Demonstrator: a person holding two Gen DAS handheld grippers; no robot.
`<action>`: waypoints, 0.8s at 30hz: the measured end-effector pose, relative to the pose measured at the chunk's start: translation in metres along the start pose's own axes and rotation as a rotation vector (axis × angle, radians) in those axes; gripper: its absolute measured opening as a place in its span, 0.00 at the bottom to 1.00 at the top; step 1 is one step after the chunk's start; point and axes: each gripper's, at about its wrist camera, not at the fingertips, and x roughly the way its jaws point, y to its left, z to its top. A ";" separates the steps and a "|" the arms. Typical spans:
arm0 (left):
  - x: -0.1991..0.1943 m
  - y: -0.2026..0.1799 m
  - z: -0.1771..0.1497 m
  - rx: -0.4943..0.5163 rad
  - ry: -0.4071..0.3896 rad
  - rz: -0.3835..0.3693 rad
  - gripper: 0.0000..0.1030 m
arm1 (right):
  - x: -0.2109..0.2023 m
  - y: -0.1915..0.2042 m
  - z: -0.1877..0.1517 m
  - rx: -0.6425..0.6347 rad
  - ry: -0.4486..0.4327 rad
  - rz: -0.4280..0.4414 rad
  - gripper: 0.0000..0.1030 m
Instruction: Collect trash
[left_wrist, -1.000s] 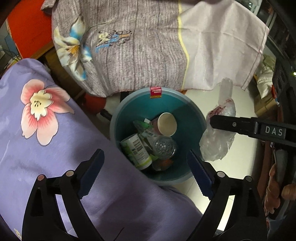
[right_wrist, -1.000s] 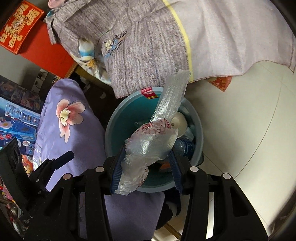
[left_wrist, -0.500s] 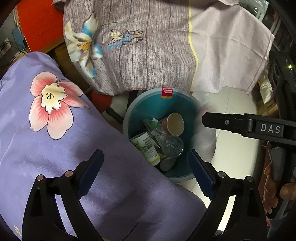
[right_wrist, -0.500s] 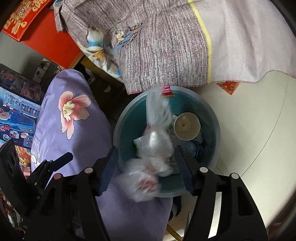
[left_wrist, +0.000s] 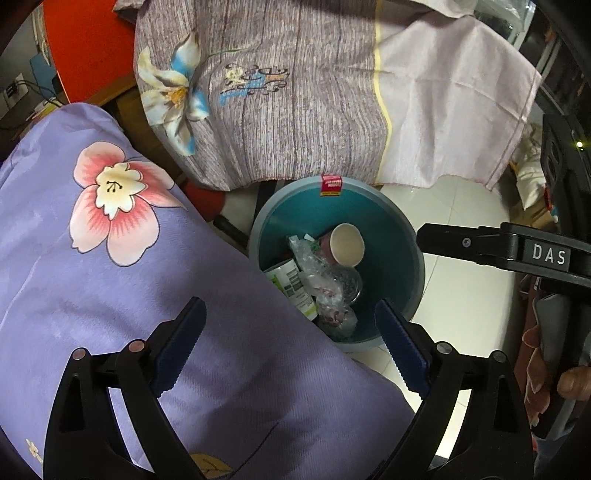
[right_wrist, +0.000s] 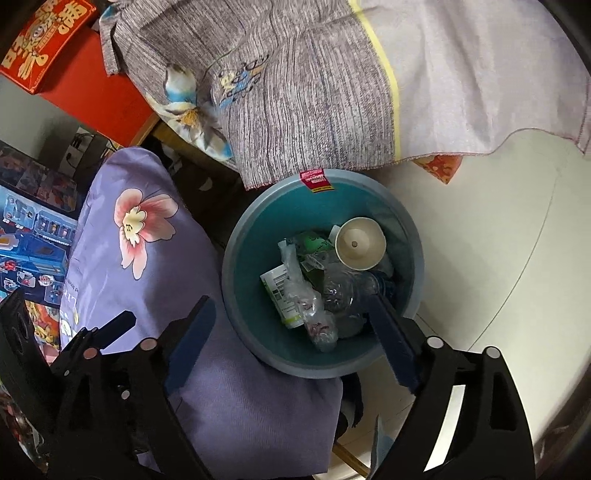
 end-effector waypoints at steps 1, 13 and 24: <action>-0.002 0.000 -0.001 0.001 -0.004 0.002 0.91 | -0.003 0.001 -0.002 -0.002 -0.008 -0.002 0.85; -0.053 0.007 -0.031 -0.059 -0.077 0.006 0.93 | -0.055 0.032 -0.051 -0.109 -0.133 -0.090 0.85; -0.091 0.015 -0.067 -0.085 -0.147 0.085 0.94 | -0.084 0.058 -0.103 -0.201 -0.235 -0.161 0.86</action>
